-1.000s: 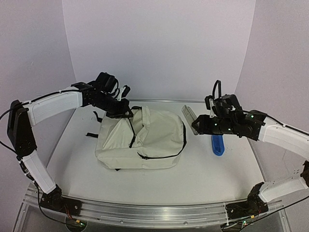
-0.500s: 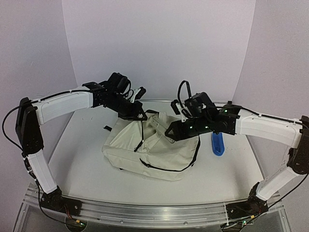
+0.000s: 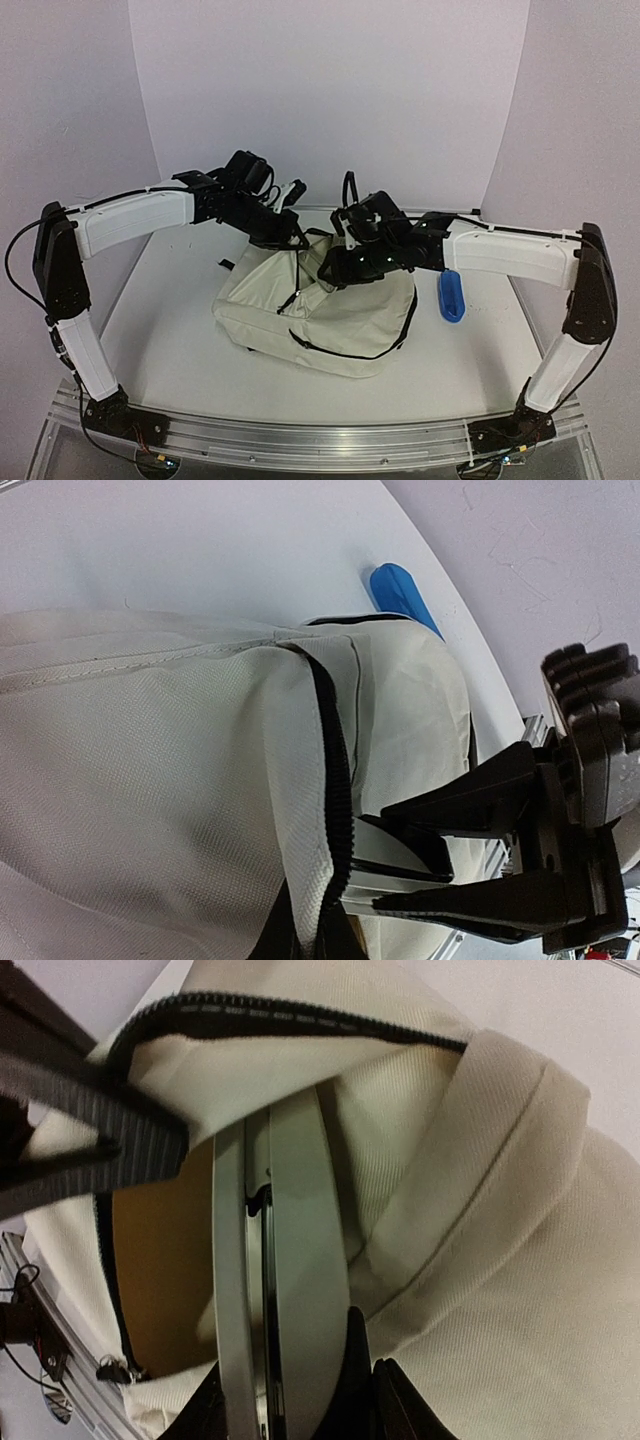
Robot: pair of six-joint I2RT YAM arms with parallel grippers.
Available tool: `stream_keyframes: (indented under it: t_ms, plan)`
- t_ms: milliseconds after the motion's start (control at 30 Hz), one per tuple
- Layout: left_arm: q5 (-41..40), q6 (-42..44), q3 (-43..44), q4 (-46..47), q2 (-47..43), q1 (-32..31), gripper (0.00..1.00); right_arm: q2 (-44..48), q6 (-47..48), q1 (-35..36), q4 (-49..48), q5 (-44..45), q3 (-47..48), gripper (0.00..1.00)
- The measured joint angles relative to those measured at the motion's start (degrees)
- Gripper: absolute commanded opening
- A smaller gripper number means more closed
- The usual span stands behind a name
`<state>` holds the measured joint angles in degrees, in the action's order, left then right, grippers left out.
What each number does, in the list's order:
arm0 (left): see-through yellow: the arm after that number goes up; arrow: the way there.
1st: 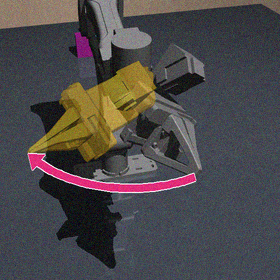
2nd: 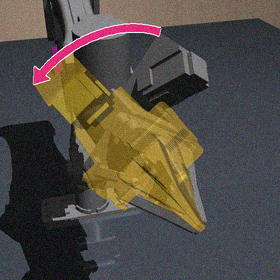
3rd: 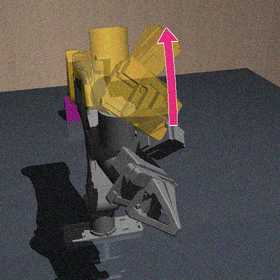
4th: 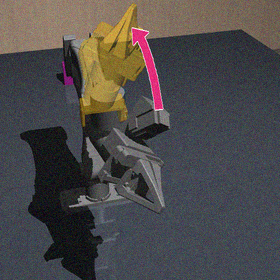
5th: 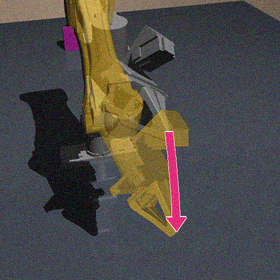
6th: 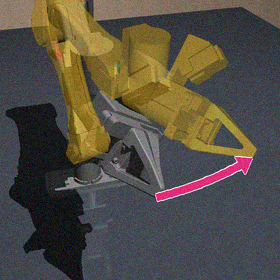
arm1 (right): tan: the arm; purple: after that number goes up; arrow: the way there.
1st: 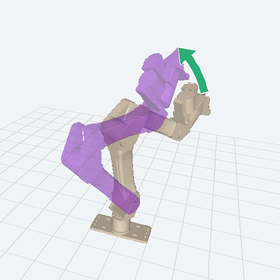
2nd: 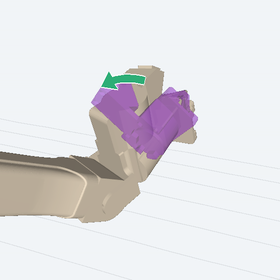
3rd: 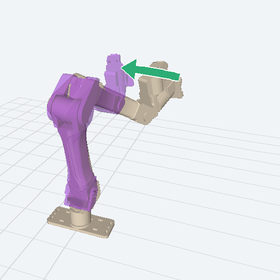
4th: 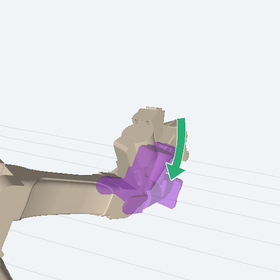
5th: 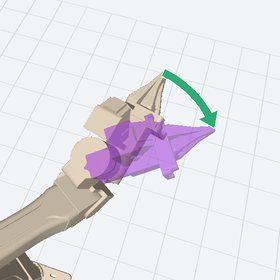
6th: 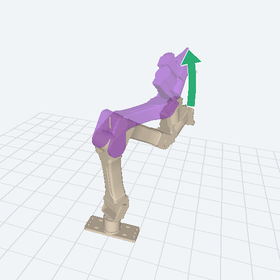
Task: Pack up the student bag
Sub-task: Place the stationery in the student bag.
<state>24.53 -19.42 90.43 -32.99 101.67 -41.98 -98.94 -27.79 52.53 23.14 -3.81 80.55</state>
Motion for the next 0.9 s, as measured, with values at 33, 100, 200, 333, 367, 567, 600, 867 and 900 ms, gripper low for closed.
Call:
stream_keyframes:
  t_ms: [33,100,200,333,367,567,600,867,900]
  plan:
    - [0.0,0.0,0.0,0.1,0.0,0.0,0.0,-0.5,-0.3,0.0,-0.4,0.4,0.4,0.37]
    - [0.0,0.0,0.0,0.2,0.0,-0.1,0.0,-2.5,-1.4,0.2,-2.1,2.1,1.6,0.37]
    - [0.0,-0.1,0.0,0.6,0.0,-0.2,0.0,-5.6,-2.8,0.8,-5.5,4.4,3.4,0.42]
    - [-0.1,-0.3,0.0,0.8,0.3,-0.2,0.0,-8.5,-4.3,1.7,-10.3,6.2,4.2,0.6]
    - [-0.2,-0.5,0.0,0.8,0.4,-0.2,0.0,-8.7,-4.6,1.9,-10.8,6.4,4.2,0.67]
    - [-2.2,-1.1,-0.2,1.5,0.3,-0.2,0.0,-7.3,-4.7,1.9,-12.9,9.2,2.8,0.82]
    - [-2.3,-1.4,-0.2,1.6,0.3,-0.2,0.0,-5.6,-4.7,1.8,-13.8,9.6,1.1,0.82]
    - [-2.3,-1.6,-0.2,1.6,0.3,-0.3,0.0,3.6,-6.8,1.8,-16.3,10.1,-3.5,0.58]
    - [-2.3,-1.6,-0.2,1.6,0.3,-0.3,0.0,3.7,-7.1,1.8,-16.6,9.6,-3.8,0.54]
